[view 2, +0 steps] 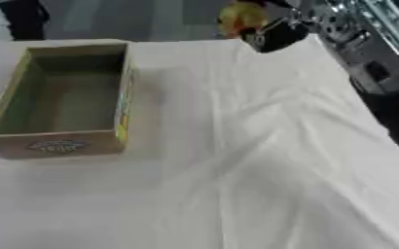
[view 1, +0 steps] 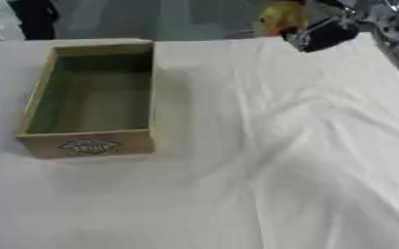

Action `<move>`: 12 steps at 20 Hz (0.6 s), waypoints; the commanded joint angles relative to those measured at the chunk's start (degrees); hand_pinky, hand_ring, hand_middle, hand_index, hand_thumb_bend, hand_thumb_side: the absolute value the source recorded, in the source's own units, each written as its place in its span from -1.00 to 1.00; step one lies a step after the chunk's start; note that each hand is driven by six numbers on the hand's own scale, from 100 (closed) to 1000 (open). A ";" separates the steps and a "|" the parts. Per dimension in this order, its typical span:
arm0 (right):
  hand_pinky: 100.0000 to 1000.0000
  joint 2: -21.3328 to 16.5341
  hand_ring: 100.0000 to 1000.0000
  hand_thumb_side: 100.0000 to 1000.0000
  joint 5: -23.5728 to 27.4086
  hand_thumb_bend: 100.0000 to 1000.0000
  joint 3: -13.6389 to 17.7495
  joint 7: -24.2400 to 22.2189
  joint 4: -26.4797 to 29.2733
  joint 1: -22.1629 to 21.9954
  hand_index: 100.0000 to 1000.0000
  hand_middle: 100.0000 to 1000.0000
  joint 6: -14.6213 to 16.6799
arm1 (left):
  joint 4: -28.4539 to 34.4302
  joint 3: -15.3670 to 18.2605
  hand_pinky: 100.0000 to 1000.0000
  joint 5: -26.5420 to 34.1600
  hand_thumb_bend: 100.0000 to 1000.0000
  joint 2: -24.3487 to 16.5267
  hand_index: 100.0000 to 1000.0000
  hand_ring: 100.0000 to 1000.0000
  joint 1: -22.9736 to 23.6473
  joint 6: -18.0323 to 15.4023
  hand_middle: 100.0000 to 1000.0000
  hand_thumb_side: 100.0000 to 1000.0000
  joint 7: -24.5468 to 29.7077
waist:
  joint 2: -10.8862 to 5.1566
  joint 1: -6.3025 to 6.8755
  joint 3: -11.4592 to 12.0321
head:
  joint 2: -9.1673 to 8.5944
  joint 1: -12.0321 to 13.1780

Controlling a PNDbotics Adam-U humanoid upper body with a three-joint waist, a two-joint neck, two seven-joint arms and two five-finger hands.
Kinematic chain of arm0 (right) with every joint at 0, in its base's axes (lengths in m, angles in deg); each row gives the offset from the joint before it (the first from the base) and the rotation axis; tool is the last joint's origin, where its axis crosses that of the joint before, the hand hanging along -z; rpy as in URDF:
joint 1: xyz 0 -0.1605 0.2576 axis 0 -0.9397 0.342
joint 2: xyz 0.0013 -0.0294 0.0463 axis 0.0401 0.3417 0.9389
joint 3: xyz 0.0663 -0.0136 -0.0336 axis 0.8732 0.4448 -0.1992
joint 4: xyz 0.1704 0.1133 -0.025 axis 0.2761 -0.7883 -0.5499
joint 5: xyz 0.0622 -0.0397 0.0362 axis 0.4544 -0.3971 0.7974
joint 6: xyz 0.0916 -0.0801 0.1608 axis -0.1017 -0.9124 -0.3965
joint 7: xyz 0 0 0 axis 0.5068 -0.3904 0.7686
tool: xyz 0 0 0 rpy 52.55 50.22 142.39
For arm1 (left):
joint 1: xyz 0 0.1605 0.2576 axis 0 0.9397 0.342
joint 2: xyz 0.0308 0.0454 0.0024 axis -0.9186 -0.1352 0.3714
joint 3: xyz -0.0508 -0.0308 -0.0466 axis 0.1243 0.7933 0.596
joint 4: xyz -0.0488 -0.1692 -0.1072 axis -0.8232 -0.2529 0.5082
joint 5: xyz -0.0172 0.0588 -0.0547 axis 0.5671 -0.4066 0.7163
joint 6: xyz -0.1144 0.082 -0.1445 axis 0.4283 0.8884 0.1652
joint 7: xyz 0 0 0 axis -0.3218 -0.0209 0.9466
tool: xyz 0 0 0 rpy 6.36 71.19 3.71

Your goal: Pick up objects on the table and place them in the box.

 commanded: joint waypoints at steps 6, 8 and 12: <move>0.38 10.50 0.12 -0.99 -6.11 -1.00 -2.94 -2.09 -7.93 10.16 0.09 -0.18 2.81 | 1.11 -0.71 -0.22 0.53 -1.00 -0.90 0.55 -0.09 -0.44 0.10 -0.12 0.94 0.83 | -0.98 -0.53 1.69 | 0.00 -3.52; 0.38 13.19 0.12 -0.99 -7.93 -1.00 -3.81 -2.30 -10.21 11.69 0.09 -0.18 3.94 | 1.11 -0.84 -0.22 0.63 -1.00 -0.81 0.55 -0.09 -0.55 0.15 -0.12 0.94 1.01 | -0.80 -0.68 2.28 | -0.13 -4.28; 0.38 18.93 0.10 -1.00 -11.27 -1.00 -4.20 -2.31 -14.45 13.52 0.08 -0.19 5.11 | 1.11 -1.11 -0.22 0.79 -1.00 -0.48 0.55 -0.09 -0.70 0.14 -0.12 0.94 1.42 | -0.35 -0.59 3.23 | -0.47 -5.30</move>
